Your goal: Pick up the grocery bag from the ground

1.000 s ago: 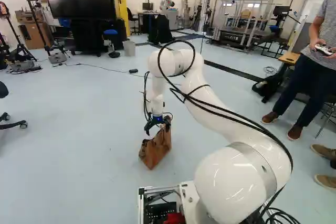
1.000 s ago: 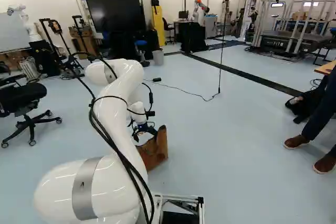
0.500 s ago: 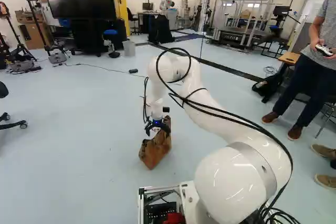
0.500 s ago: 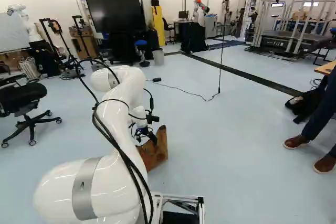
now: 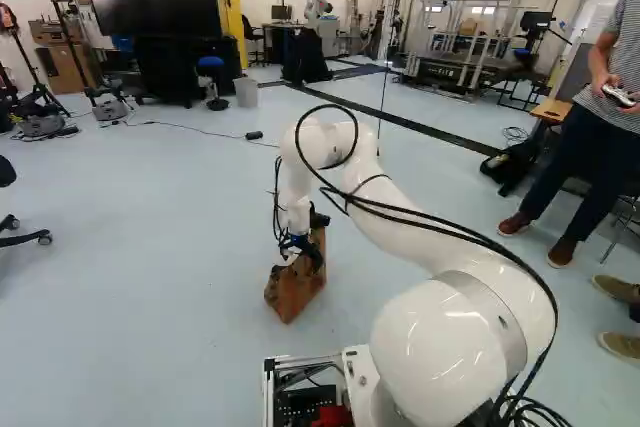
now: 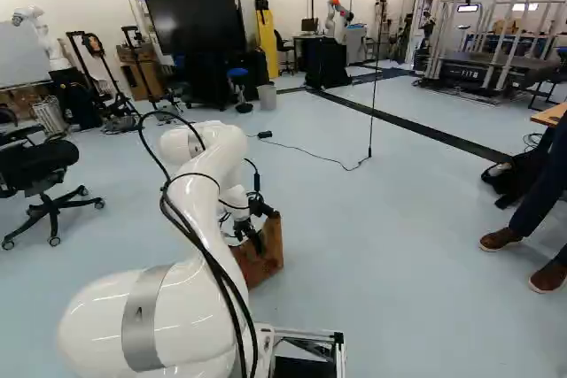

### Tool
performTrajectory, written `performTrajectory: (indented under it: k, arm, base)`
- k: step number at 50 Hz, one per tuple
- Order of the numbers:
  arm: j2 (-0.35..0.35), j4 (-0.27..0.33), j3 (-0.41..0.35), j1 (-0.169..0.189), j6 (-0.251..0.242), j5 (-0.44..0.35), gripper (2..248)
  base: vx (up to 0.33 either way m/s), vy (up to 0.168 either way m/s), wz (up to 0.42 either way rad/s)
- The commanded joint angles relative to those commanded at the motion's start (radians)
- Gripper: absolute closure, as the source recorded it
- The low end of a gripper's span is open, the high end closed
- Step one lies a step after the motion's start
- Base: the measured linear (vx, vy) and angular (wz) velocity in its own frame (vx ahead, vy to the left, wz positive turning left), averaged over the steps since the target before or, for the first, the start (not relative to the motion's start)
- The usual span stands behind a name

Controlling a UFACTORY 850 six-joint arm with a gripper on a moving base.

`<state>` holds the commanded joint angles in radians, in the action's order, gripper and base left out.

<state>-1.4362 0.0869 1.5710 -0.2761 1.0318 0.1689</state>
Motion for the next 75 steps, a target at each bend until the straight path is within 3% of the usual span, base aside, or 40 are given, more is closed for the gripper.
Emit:
performTrajectory:
  k: [8, 29, 30, 34, 35, 39, 40, 45, 46, 50, 51, 55, 56, 60, 61, 75]
  arm:
    - [-0.030, 0.000, 0.028, 0.000, 0.030, 0.000, 3]
    - [-0.079, 0.000, 0.073, 0.000, 0.035, 0.000, 3]
    - [-0.079, 0.000, 0.074, 0.000, 0.035, 0.000, 27]
    - [-0.079, 0.000, 0.074, 0.000, 0.035, 0.000, 27]
    - [-0.079, 0.000, 0.074, 0.000, 0.035, 0.000, 65]
    - [-0.079, 0.000, 0.074, 0.000, 0.035, 0.000, 65]
    - [-0.079, 0.000, 0.074, 0.000, 0.035, 0.000, 105]
    - [-0.079, 0.000, 0.074, 0.000, 0.035, 0.000, 105]
    - [-0.079, 0.000, 0.074, 0.000, 0.035, 0.000, 143]
    - [-0.079, 0.000, 0.074, 0.000, 0.035, 0.000, 143]
    - [-0.079, 0.000, 0.073, 0.000, 0.035, 0.000, 182]
    - [-0.070, 0.000, 0.066, 0.000, 0.035, 0.000, 182]
    - [-0.068, 0.000, 0.063, 0.000, 0.035, 0.000, 217]
    - [-0.055, 0.000, 0.051, 0.000, 0.035, 0.000, 217]
    - [-0.051, 0.000, 0.047, 0.000, 0.035, 0.000, 229]
    - [0.001, 0.000, -0.001, 0.000, 0.035, 0.000, 229]
  base:
    - [0.000, 0.000, 0.000]
    - [0.000, 0.000, 0.000]
    - [0.000, 0.000, 0.000]
    - [0.000, 0.000, 0.000]
    - [0.000, 0.000, 0.000]
    - [0.000, 0.000, 0.000]
    - [0.000, 0.000, 0.000]
    - [0.000, 0.000, 0.000]
    - [0.000, 0.000, 0.000]
    - [0.000, 0.000, 0.000]
    - [0.000, 0.000, 0.000]
    - [0.000, 0.000, 0.000]
    - [0.000, 0.000, 0.000]
    - [0.000, 0.000, 0.000]
    - [0.000, 0.000, 0.000]
    - [0.000, 0.000, 0.000]
